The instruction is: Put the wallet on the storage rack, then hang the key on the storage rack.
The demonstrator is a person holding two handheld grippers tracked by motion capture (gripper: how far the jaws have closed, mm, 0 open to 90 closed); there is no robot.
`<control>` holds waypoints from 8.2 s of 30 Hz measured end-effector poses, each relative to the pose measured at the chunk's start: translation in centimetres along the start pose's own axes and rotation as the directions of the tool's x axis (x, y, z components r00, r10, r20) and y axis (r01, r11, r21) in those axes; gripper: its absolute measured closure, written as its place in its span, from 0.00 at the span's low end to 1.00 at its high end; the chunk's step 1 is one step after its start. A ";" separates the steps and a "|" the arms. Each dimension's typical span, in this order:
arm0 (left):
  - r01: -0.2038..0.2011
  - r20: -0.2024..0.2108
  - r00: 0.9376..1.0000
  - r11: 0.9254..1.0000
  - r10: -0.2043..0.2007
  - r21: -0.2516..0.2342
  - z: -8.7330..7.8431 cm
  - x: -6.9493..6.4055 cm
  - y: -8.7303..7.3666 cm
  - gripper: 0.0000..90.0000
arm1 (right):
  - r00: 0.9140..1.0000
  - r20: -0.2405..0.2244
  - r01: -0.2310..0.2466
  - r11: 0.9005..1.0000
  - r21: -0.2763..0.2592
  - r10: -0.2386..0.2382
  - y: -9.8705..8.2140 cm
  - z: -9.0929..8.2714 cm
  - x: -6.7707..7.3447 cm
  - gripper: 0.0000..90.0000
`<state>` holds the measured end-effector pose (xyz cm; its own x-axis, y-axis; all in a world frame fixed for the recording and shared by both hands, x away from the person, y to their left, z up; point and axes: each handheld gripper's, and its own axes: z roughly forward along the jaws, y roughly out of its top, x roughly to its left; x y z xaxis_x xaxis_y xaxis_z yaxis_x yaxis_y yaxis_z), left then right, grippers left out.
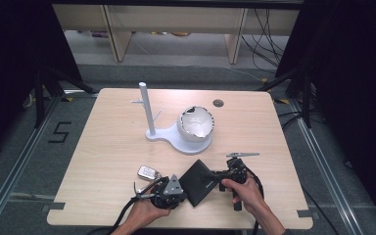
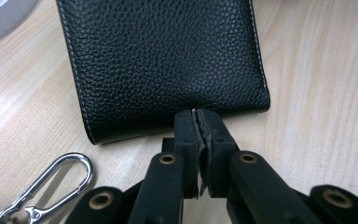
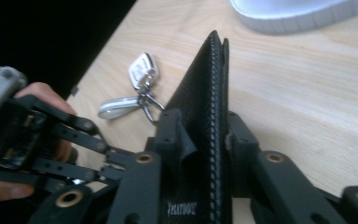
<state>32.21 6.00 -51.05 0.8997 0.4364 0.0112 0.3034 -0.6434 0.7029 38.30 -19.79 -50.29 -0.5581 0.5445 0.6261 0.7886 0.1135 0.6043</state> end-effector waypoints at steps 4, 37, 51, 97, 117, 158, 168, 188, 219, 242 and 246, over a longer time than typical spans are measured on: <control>0.006 0.008 1.000 1.000 -0.006 0.001 0.0 -0.1 0.0 0.91 | 0.999 -0.037 0.015 1.000 -0.016 -0.016 0.0 -0.2 0.6 0.85; 0.106 -0.162 0.980 0.993 -0.113 -0.053 -7.6 1.5 -3.9 0.34 | 0.993 0.025 0.117 0.970 -0.213 -0.114 3.5 -4.9 1.0 0.89; 0.135 -0.211 0.966 0.988 -0.149 -0.079 -8.5 2.2 -5.5 0.32 | 0.990 0.071 0.134 0.956 -0.260 -0.119 8.0 -6.4 1.3 0.89; 0.152 -0.215 0.963 0.986 -0.163 -0.065 -8.7 2.8 -6.4 0.29 | 0.974 0.208 -0.019 0.956 -0.294 0.084 16.7 1.6 -4.3 0.89; 0.168 -0.227 0.957 0.982 -0.183 -0.084 -9.2 2.9 -6.9 0.29 | 0.892 0.443 0.178 0.971 -0.162 -0.090 15.5 -1.9 -2.6 0.39; 0.159 -0.256 0.951 0.985 -0.171 -0.067 -9.7 3.7 -7.5 0.26 | 0.883 0.407 0.267 0.963 -0.025 -0.234 1.6 -3.0 1.2 0.34; 0.164 -0.265 0.948 0.984 -0.177 -0.071 -9.6 3.8 -8.0 0.26 | 0.880 0.379 0.282 0.957 0.066 -0.286 -1.1 -2.8 1.9 0.33; 0.081 -0.230 0.968 0.994 -0.096 -0.073 -9.5 4.9 -6.9 0.26 | 0.884 0.351 0.279 0.950 0.137 -0.310 -3.1 -2.3 2.5 0.32; -0.316 0.024 0.945 0.892 0.326 0.323 -3.2 6.4 3.2 0.49 | 0.894 0.296 0.300 0.941 0.156 -0.335 -3.0 -1.8 2.8 0.32; -0.337 0.153 0.940 0.749 0.306 0.570 -0.5 6.8 4.0 0.72 | 0.899 0.283 0.299 0.941 0.156 -0.333 -3.0 -1.6 2.8 0.32; -0.303 0.146 0.951 0.745 0.271 0.594 -0.4 7.0 4.1 0.79 | 0.902 0.276 0.298 0.941 0.163 -0.333 -3.0 -1.6 2.9 0.32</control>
<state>39.60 6.68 -47.85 0.9840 0.1492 0.0974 0.1398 -0.9854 0.0974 33.87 -19.84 -49.54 -0.6946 0.6826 0.2272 0.6178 0.4042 0.6744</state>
